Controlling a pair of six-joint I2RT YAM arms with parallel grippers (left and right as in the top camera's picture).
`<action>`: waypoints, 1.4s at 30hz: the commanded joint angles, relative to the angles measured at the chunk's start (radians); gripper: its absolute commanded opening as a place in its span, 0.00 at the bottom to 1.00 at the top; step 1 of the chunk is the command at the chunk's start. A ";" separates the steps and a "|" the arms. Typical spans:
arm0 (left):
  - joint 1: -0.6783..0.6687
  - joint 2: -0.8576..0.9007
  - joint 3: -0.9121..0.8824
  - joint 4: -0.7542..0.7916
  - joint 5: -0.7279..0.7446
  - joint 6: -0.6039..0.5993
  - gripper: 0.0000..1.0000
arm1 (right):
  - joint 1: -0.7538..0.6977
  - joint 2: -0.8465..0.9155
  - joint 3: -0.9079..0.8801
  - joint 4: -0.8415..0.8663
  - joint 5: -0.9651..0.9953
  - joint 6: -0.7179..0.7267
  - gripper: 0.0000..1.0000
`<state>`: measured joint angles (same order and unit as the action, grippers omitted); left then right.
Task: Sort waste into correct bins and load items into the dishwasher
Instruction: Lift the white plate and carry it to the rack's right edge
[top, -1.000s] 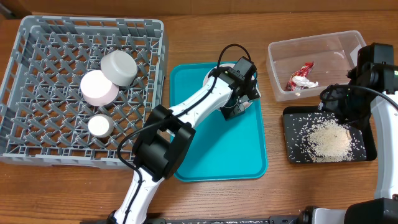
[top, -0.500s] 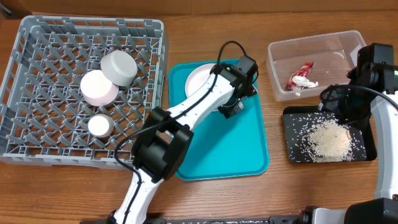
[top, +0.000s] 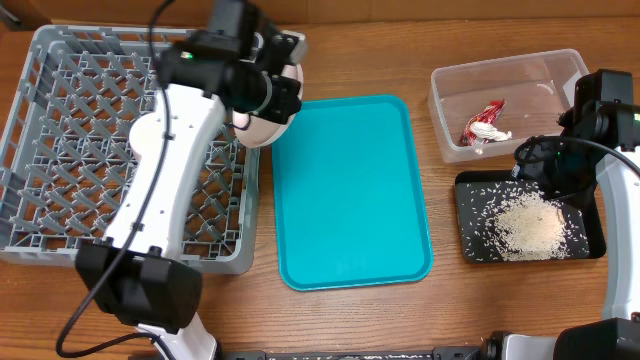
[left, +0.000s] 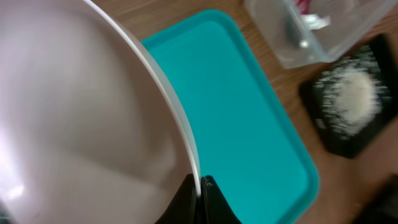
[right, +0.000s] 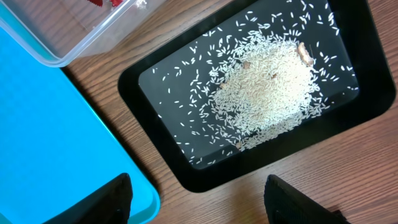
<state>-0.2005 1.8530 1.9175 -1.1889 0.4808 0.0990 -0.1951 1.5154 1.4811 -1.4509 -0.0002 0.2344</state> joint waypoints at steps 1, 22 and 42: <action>0.099 -0.002 0.000 -0.021 0.343 0.086 0.04 | -0.002 -0.021 0.024 0.004 -0.001 -0.002 0.70; 0.229 0.012 -0.101 -0.063 0.325 0.171 0.04 | -0.002 -0.021 0.024 0.001 -0.001 -0.002 0.70; 0.241 0.045 -0.103 -0.068 0.030 0.133 0.45 | -0.002 -0.021 0.024 0.002 -0.001 -0.002 0.70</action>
<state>0.0349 1.8927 1.8179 -1.2613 0.6407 0.2428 -0.1947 1.5154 1.4811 -1.4517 -0.0006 0.2344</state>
